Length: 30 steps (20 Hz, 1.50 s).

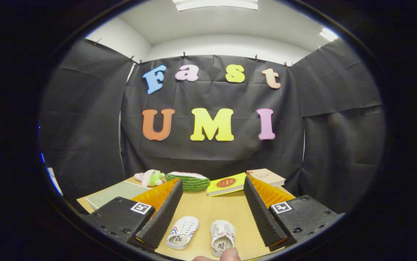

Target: Open the storage box then place both shoes into the box .Put the left shoe in first, then the right shoe, with the right side of both shoes facing outward in a uniform manner.

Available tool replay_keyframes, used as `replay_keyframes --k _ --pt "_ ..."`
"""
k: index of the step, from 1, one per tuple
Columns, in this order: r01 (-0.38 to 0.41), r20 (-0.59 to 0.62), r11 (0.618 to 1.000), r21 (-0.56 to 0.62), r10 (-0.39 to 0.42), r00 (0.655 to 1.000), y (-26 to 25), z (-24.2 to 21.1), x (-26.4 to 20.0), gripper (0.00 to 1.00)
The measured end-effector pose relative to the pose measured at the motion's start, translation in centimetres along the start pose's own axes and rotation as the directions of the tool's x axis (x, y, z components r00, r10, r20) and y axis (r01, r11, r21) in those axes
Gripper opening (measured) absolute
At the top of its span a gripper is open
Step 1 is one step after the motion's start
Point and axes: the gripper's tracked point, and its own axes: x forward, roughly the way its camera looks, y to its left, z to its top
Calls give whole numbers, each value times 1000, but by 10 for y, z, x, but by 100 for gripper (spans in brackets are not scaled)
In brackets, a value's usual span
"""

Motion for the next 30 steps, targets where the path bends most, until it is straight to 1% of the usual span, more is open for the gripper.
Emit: replay_keyframes --k 3,6,12,16,20,23,24,27,30 --pt "-6 1 1000 18 6 1000 -1 2 -2 100" --pt "-5 -3 1000 6 5 1000 -1 -1 -1 100" --pt "-40 -12 999 30 40 999 8 -4 3 100" --pt "-108 -47 993 55 110 993 20 -11 8 100" --pt "-194 -85 975 109 203 975 37 -22 15 100" --pt "-262 -140 951 161 285 948 57 -44 22 100" --pt "-289 -164 940 181 318 934 65 -53 24 100" --pt "-355 -265 897 263 421 867 87 -92 29 100" --pt "-401 -316 849 345 507 802 107 -115 30 100"
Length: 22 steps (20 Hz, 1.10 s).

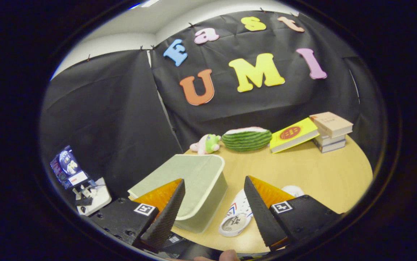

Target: Open the storage box then place both shoes into the box .Put the left shoe in first, then the right shoe, with the right side of both shoes facing outward in a uniform manner.

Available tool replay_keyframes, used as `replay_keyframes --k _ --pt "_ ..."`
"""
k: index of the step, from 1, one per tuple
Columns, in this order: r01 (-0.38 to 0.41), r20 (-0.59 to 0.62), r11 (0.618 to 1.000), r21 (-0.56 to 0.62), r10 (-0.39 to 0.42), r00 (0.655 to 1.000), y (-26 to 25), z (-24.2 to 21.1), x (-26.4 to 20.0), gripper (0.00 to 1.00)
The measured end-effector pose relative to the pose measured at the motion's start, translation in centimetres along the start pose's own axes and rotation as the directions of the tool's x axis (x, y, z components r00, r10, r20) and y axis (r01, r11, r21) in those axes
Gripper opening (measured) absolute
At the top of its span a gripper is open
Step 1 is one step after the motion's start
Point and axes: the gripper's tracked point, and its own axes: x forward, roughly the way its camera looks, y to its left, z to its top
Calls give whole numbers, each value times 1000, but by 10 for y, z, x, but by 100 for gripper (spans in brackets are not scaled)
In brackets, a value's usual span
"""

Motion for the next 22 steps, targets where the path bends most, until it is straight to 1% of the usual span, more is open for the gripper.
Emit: replay_keyframes --k 2,5,9,11,12,14,15,17,19,20,22 --pt "-55 -51 997 47 58 997 6 -15 12 100" --pt "-132 -117 984 122 147 982 20 -34 27 99" --pt "-167 -203 959 227 215 955 22 -57 46 96" --pt "-187 -228 937 295 259 939 25 -65 58 94" --pt "-198 -238 921 336 286 928 26 -68 62 91" --pt "-223 -246 877 426 350 904 30 -72 66 82" --pt "-230 -243 853 468 374 895 31 -72 67 72" --pt "-231 -228 821 521 396 890 30 -68 65 53" --pt "-243 -196 787 567 416 888 31 -57 61 28" --pt "-248 -191 779 576 423 886 33 -53 60 15" --pt "-257 -185 775 577 431 883 36 -45 56 7"
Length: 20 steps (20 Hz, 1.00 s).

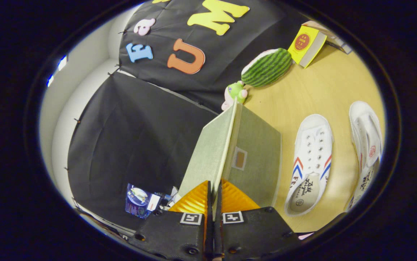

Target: Open the storage box then place both shoes into the box .Put the left shoe in first, then the right shoe, with the right side of both shoes facing outward in a uniform manner.

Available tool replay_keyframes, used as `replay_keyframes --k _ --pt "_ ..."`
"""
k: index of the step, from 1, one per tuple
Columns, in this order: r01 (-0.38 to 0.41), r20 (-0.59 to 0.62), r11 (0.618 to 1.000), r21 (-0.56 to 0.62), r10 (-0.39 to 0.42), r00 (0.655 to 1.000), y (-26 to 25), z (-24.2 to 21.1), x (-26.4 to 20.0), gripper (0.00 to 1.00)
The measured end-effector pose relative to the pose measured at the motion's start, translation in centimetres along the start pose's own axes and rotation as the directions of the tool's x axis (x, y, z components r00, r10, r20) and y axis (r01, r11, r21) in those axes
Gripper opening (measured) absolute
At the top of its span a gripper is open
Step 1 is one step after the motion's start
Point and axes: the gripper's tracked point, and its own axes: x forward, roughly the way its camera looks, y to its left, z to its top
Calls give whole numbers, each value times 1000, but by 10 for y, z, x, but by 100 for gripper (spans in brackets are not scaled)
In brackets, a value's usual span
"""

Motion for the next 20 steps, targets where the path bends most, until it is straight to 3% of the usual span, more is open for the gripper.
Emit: replay_keyframes --k 7,15,20 --pt "-93 20 995 -36 94 995 86 21 8 6" --pt "-87 -58 977 -195 77 995 179 14 67 7" --pt "-88 -90 962 -258 67 994 209 2 97 17"
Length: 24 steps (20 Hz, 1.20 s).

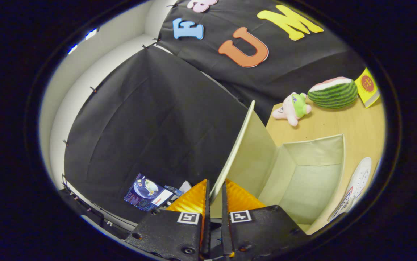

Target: Open the storage box then place both shoes into the box .Put the left shoe in first, then the right shoe, with the right side of both shoes facing outward in a uniform manner.

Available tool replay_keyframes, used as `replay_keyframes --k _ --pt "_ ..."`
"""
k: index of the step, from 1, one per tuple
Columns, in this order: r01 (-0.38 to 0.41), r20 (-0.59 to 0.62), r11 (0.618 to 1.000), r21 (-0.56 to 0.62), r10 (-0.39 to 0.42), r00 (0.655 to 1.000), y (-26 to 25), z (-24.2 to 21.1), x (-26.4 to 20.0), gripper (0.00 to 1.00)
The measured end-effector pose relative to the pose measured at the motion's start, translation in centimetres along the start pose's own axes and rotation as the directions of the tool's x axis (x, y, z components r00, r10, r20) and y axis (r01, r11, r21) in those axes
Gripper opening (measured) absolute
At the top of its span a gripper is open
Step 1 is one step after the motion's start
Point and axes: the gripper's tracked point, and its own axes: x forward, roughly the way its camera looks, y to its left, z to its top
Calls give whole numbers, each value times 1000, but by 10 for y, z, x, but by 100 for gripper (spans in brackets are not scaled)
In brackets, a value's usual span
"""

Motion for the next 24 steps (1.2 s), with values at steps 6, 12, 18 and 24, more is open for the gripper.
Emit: replay_keyframes --k 6,12,18,24 --pt "42 51 995 -90 -38 998 14 15 -3 71" --pt "-14 37 991 -130 19 999 49 13 1 74" --pt "84 74 973 -217 -69 995 22 8 -15 82" --pt "340 144 891 -300 -310 940 -51 10 -87 87"
